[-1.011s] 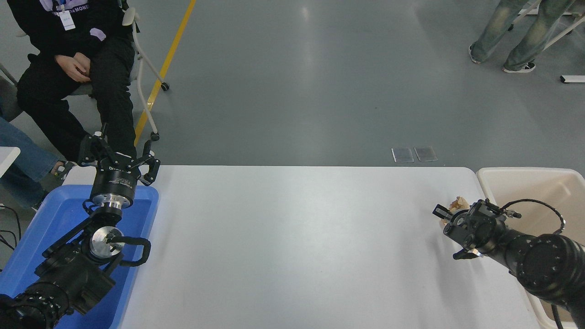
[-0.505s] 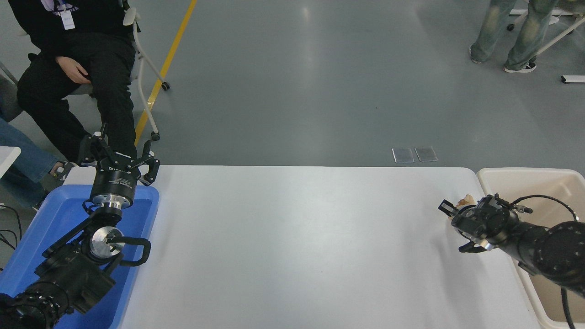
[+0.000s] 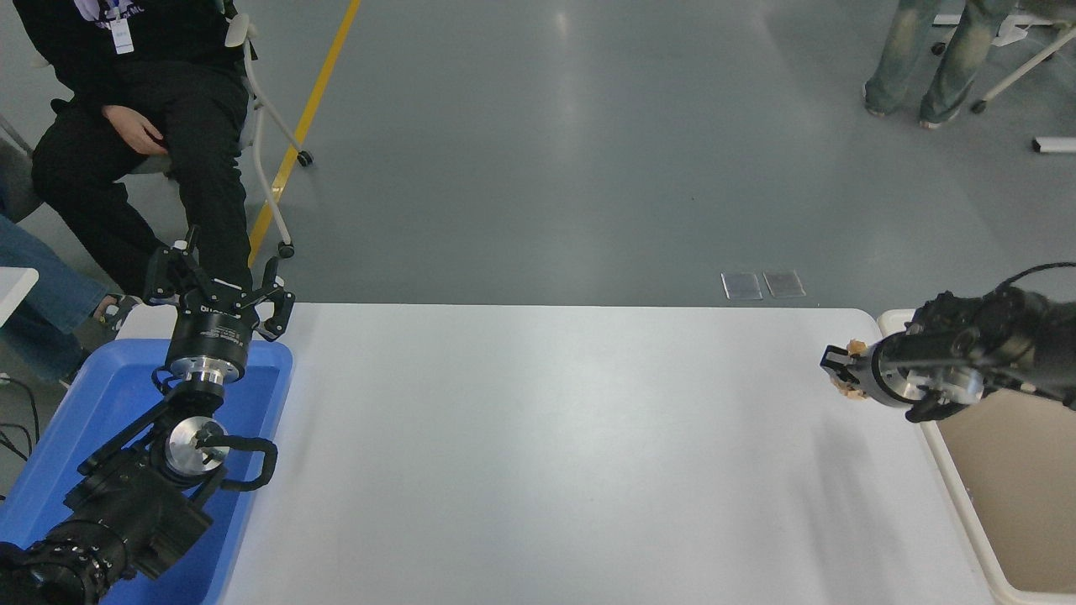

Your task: Pick up paper ball place in dustbin

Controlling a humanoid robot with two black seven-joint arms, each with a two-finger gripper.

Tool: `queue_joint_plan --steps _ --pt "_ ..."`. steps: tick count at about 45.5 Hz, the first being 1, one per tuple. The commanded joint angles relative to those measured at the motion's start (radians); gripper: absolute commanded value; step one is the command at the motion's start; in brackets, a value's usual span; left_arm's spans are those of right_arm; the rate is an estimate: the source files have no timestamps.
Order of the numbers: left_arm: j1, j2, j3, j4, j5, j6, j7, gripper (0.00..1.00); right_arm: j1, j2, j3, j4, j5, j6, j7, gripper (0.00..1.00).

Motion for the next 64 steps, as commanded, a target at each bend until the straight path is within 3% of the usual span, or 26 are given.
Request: queue_joint_plan --steps 1,14,34,55,64 --pt "0.000 0.000 0.000 0.001 0.000 0.000 -0.001 0.99 0.218 -0.019 -0.028 0.114 0.000 0.317 0.002 0.00" --pt "0.000 0.000 0.000 0.001 0.000 0.000 0.001 0.99 0.466 -0.054 -0.027 0.198 0.010 0.673 0.002 0.00" --pt "0.000 0.000 0.000 0.001 0.000 0.000 0.001 0.99 0.787 -0.093 -0.040 0.244 0.026 0.675 0.002 0.00" --pt "0.000 0.000 0.000 0.001 0.000 0.000 -0.001 0.99 0.801 -0.096 -0.060 0.241 0.012 0.675 0.000 0.00" --pt "0.000 0.000 0.002 0.001 0.000 0.000 0.001 0.99 0.781 -0.244 -0.160 0.209 -0.013 0.675 0.000 0.00"
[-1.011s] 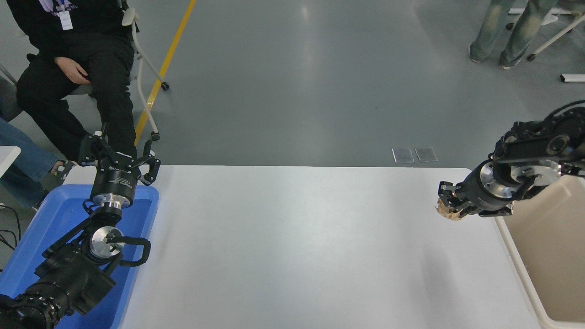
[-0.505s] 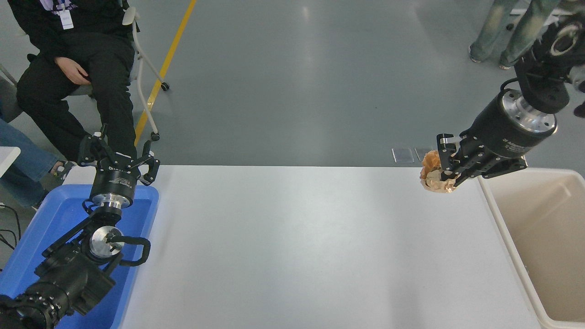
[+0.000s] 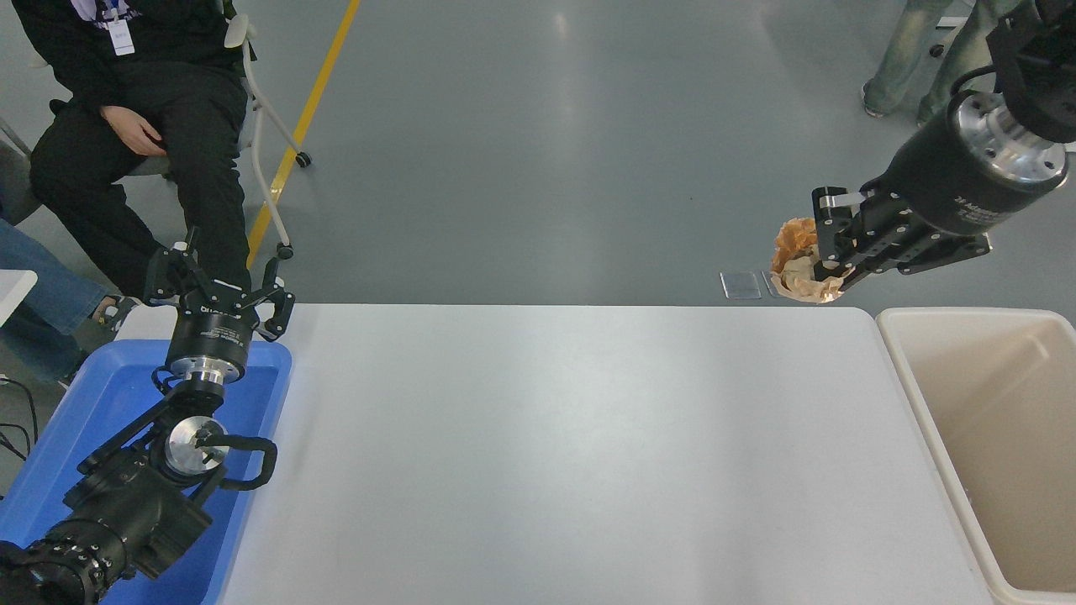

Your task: Pick up paper ball place in dustbin

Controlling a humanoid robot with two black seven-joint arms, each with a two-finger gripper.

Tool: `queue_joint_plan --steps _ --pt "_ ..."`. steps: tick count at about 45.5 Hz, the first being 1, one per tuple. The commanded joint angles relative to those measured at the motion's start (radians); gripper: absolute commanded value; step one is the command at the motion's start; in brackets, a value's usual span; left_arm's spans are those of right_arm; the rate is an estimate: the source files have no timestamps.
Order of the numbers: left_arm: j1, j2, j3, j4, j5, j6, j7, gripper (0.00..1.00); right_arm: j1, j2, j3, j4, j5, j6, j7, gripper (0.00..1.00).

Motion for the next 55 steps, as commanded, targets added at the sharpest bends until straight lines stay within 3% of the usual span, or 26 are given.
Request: queue_joint_plan --steps 1,6,16,32,43,55 --pt "0.000 0.000 0.001 0.000 0.000 0.000 0.000 0.99 -0.013 -0.149 -0.093 -0.021 -0.038 0.002 0.000 0.00" --pt "0.000 0.000 0.001 0.000 0.000 0.000 0.000 0.99 -0.050 -0.233 -0.165 -0.047 -0.107 0.002 0.000 0.00" --pt "0.000 0.000 0.001 0.000 0.000 0.000 0.000 0.99 -0.235 -0.353 -0.186 -0.196 -0.115 -0.145 0.000 0.00" --pt "0.000 0.000 0.000 0.000 0.000 0.000 0.000 0.99 -0.700 -0.406 -0.032 -0.357 -0.103 -0.616 0.001 0.00" --pt "0.000 0.000 0.000 0.000 0.000 0.000 0.000 0.99 -1.123 -0.379 0.278 -0.626 -0.104 -0.663 0.001 0.00" --pt "0.000 0.000 0.000 0.000 0.000 0.000 0.000 0.99 -1.441 -0.195 0.439 -0.991 -0.100 -0.690 0.001 0.00"
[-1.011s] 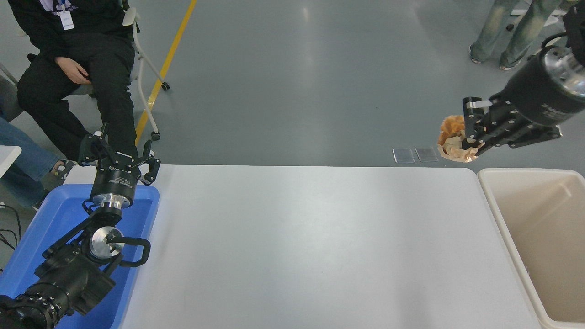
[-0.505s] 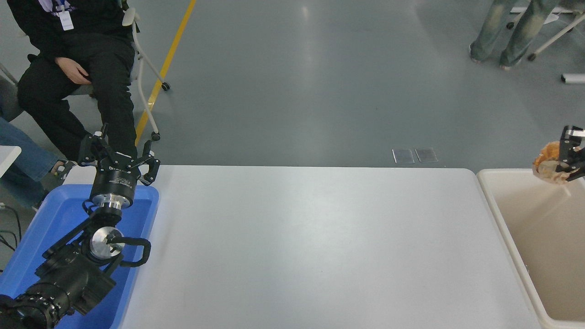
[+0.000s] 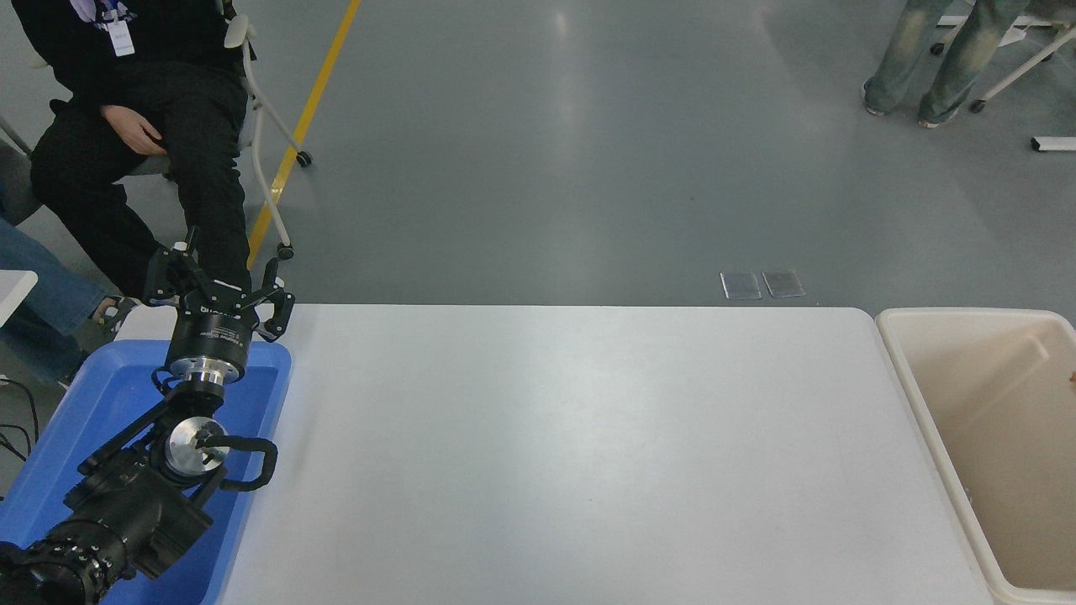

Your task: Pick up paper ball place in dustbin

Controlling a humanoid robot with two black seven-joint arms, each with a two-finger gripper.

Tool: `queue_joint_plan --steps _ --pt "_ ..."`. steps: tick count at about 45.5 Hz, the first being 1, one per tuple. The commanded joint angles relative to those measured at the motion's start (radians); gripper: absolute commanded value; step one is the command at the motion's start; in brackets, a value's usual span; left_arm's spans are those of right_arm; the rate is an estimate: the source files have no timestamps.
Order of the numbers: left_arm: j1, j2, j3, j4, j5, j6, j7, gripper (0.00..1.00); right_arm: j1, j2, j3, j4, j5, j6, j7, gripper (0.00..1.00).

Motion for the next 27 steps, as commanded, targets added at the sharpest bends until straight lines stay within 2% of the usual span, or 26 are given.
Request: queue_joint_plan --steps 1,13,27 --pt "0.000 0.000 0.000 0.000 0.001 0.000 0.000 0.99 -0.311 0.125 0.176 -0.317 0.004 -0.046 0.000 0.00" --pt "0.000 0.000 0.000 0.000 0.000 0.000 0.000 0.99 -0.472 0.263 0.268 -0.574 0.002 -0.058 0.000 0.00" --pt "0.000 0.000 0.000 0.000 0.000 0.000 0.000 0.99 -0.492 0.301 0.270 -0.603 0.002 -0.089 0.000 0.00"
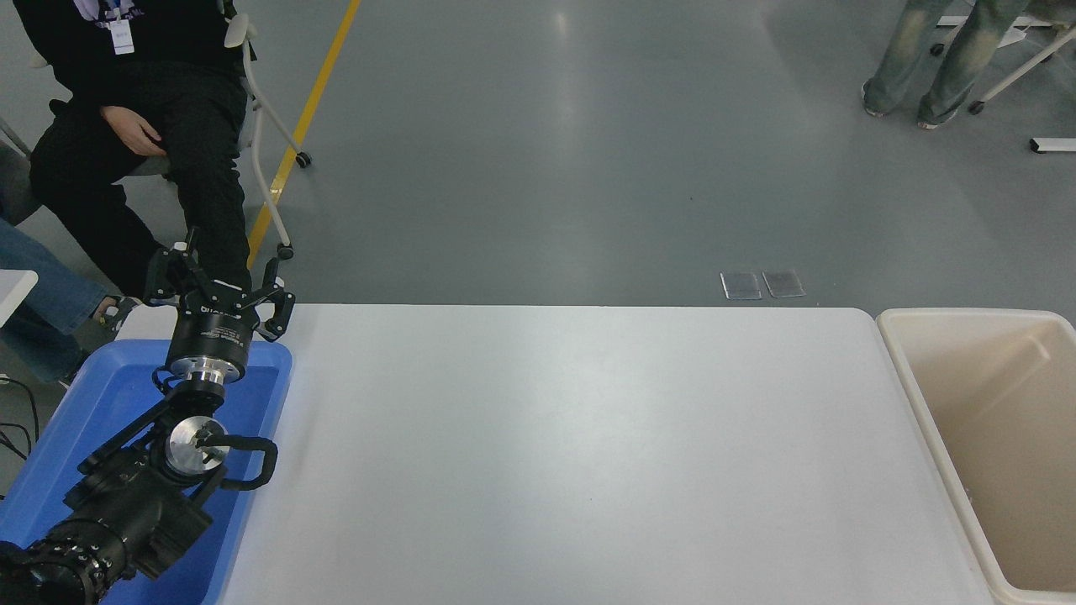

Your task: Pick up paper ball place in dustbin

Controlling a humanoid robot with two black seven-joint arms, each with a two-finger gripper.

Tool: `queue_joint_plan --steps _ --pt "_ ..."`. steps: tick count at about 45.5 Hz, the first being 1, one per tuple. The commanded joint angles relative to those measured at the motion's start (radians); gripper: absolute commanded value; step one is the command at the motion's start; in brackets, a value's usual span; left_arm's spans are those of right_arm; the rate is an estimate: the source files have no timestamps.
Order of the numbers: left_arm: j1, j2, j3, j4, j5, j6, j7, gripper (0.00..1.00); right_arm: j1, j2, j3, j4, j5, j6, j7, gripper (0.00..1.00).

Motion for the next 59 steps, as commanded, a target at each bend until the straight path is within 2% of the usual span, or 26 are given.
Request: queue_joint_plan --steps 1,11,12,14,15,16,21,26,37,48,49,51,59 --pt "0.000 0.000 0.000 0.000 0.000 0.000 0.000 0.99 -0.049 0.052 0.022 -0.065 0.000 -0.035 0.000 0.00" --pt "0.000 0.000 0.000 0.000 0.000 0.000 0.000 0.99 -0.052 0.055 0.022 -0.047 0.001 -0.038 0.000 0.00" --pt "0.000 0.000 0.000 0.000 0.000 0.000 0.000 0.99 -0.051 0.055 0.022 -0.047 0.000 -0.038 0.000 0.04" --pt "0.000 0.000 0.000 0.000 0.000 0.000 0.000 0.99 -0.043 0.055 0.022 -0.051 0.000 -0.041 0.000 0.39" --pt "0.000 -0.001 0.000 0.000 0.000 0.000 0.000 0.99 -0.040 0.055 0.022 -0.053 0.000 -0.047 0.000 0.53" --pt "0.000 0.000 0.000 0.000 0.000 0.000 0.000 0.99 -0.038 0.055 0.022 -0.056 0.000 -0.048 0.000 0.63" --pt "0.000 0.000 0.000 -0.001 0.000 0.000 0.000 0.99 -0.040 0.057 0.022 -0.047 0.000 -0.068 0.000 0.78" --pt "0.000 0.000 0.000 0.000 0.000 0.000 0.000 0.99 -0.037 0.055 0.022 -0.039 0.003 -0.070 0.000 0.84" --pt "0.000 0.000 0.000 0.000 0.000 0.000 0.000 0.99 0.012 0.048 0.023 0.040 0.003 -0.070 0.000 0.85" --pt "0.000 0.000 0.000 0.000 0.000 0.000 0.000 0.99 0.196 -0.089 -0.027 0.320 0.003 -0.065 0.000 0.86" --pt "0.000 0.000 0.000 -0.001 0.000 0.000 0.000 0.99 0.215 -0.098 -0.043 0.338 0.003 -0.064 0.000 0.88" --pt "0.000 0.000 0.000 0.000 0.000 0.000 0.000 0.99 0.257 -0.110 -0.084 0.361 0.004 -0.056 0.000 1.00" --pt "0.000 0.000 0.000 -0.001 0.000 0.000 0.000 0.99 0.504 -0.107 -0.413 0.622 0.014 -0.042 -0.002 1.00"
